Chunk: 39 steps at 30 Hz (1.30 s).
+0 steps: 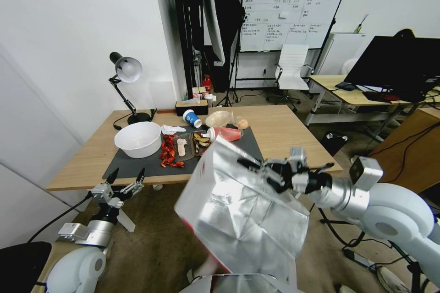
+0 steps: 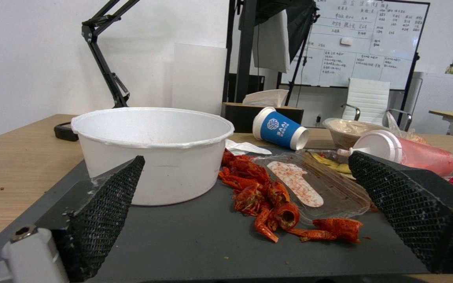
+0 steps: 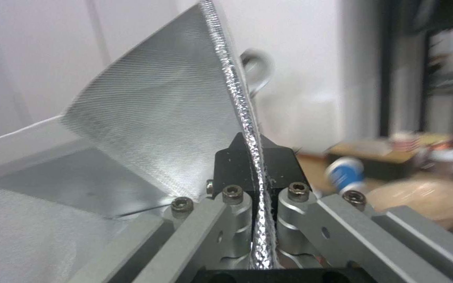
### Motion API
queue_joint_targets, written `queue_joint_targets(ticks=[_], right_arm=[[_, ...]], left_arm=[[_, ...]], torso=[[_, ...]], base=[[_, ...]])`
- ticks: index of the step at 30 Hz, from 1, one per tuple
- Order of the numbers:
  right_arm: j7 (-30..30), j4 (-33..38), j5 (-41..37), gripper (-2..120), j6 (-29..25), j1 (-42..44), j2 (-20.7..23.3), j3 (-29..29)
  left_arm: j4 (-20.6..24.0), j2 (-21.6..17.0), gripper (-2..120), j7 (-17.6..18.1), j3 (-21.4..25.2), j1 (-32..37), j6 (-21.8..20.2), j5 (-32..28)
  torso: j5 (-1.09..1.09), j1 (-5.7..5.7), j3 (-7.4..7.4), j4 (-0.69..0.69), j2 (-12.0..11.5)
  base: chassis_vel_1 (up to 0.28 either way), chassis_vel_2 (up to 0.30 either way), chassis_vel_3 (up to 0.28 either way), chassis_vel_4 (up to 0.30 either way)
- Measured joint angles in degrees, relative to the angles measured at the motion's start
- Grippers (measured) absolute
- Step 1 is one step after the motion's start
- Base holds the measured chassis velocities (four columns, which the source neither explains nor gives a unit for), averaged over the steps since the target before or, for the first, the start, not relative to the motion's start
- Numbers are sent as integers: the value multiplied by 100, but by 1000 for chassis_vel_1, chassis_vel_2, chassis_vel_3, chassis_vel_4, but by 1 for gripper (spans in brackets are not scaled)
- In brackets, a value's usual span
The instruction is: Pick up the food delivery bag from the floor and place it on the table.
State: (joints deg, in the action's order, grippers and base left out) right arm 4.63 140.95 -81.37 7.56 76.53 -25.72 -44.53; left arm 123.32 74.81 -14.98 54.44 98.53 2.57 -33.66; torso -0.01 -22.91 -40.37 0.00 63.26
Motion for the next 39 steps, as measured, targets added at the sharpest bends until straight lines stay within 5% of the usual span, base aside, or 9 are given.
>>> queue_joint_targets(ticks=[2,10,22,39], right_arm=[[-542,-333,-248,0,-44,-441,50,15],[-1087,-1274,-540,0,-9,-886,113,-48],[-1282,-2472,-1071,0,365,-1886,-254,284],[-1241,-3518,-841,0,544,-2796,-1046,1272]], left_arm=[[17,11,100,0,-19,-10,0,6],[-5,21,100,7,-98,-56,1,30],[-101,8,100,22,-264,-122,-2,111],[-77,26,100,101,-269,-43,-3,179]], torso=[[1,1,2,1,-6],[2,7,8,-1,-17],[1,10,14,0,-28],[0,13,18,0,-34]], base=[[0,0,0,0],[0,0,0,0],[0,0,0,0],[0,0,0,0]])
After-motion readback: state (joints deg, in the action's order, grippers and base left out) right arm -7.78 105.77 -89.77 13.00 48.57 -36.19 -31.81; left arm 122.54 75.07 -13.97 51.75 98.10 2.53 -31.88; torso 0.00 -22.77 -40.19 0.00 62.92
